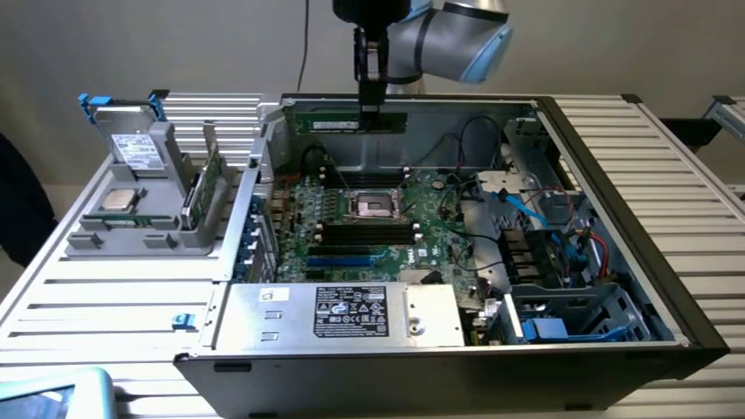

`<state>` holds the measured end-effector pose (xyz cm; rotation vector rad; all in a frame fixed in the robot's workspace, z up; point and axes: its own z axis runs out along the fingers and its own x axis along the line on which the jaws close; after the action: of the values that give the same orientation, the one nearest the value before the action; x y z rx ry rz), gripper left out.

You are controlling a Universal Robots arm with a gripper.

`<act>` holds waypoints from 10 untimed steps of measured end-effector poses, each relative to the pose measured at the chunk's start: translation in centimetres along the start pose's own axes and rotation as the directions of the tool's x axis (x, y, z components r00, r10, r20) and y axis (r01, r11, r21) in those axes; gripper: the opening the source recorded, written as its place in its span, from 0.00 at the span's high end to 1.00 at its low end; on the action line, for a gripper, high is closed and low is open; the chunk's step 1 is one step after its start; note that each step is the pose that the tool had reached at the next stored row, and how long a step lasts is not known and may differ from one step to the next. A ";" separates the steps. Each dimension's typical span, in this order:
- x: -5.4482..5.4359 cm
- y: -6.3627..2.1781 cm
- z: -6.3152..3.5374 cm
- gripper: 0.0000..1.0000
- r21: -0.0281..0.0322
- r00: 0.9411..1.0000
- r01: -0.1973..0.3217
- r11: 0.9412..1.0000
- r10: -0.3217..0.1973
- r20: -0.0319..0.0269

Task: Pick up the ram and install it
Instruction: 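Pick up the ram and move it above insertion slot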

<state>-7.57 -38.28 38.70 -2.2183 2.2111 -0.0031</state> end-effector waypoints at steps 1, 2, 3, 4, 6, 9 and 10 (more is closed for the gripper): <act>-0.1 -0.28 0.11 0.85 0.000 1.000 -0.001 1.000 0.001 0.000; -0.1 -0.48 0.21 0.85 0.000 1.000 -0.002 1.000 0.002 0.000; -0.1 -0.62 0.31 0.85 0.000 1.000 -0.004 1.000 0.004 0.000; -0.1 -0.67 0.44 0.85 0.000 1.000 -0.010 1.000 0.010 0.000; -0.1 -0.75 0.70 0.85 0.000 1.000 -0.025 1.000 0.025 0.000; -0.2 -0.82 0.97 0.85 0.000 0.999 -0.037 0.999 0.037 -0.001; -0.2 -0.81 0.97 0.85 0.000 0.999 -0.037 0.999 0.037 -0.001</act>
<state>-6.75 -38.10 37.73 -2.1768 2.2524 -0.0036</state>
